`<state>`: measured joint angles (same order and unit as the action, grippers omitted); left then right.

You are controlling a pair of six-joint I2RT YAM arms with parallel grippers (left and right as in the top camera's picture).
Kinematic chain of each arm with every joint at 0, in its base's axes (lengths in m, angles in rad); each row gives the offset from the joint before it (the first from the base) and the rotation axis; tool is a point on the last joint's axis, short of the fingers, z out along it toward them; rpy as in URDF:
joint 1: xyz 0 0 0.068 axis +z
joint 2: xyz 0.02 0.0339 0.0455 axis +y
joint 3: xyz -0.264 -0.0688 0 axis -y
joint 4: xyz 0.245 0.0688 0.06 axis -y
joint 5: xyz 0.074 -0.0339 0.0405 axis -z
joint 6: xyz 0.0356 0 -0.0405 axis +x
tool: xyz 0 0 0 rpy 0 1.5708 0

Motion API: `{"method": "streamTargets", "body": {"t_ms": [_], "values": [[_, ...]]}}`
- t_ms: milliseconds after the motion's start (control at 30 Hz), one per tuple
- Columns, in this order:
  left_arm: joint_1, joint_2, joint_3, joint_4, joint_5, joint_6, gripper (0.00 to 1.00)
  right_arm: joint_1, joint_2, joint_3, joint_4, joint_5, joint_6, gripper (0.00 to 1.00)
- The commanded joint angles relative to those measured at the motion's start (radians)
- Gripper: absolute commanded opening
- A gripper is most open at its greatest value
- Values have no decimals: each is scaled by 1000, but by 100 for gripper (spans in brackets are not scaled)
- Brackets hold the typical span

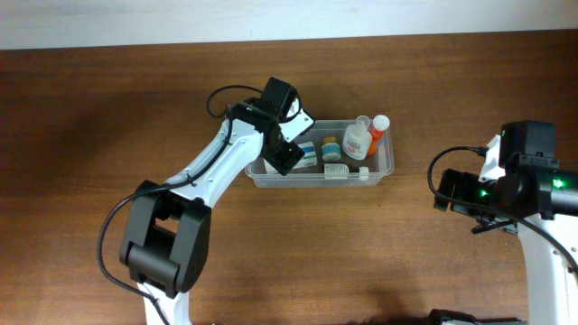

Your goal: Pack container

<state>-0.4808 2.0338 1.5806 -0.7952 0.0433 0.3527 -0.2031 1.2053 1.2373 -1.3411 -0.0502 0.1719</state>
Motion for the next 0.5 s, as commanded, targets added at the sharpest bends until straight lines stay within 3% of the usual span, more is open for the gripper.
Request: {"method": "streamTargets", "body": {"t_ms": [0, 200, 467], "values": [[-7, -136, 38, -2, -80, -52, 84, 6, -1, -9, 9, 9, -10, 98], [45, -325, 38, -8, -244, -171, 93, 6, -1, -9, 53, 9, -10, 98], [352, -507, 38, -37, -225, -448, 99, 6, -1, -9, 168, 36, -10, 98]]}}
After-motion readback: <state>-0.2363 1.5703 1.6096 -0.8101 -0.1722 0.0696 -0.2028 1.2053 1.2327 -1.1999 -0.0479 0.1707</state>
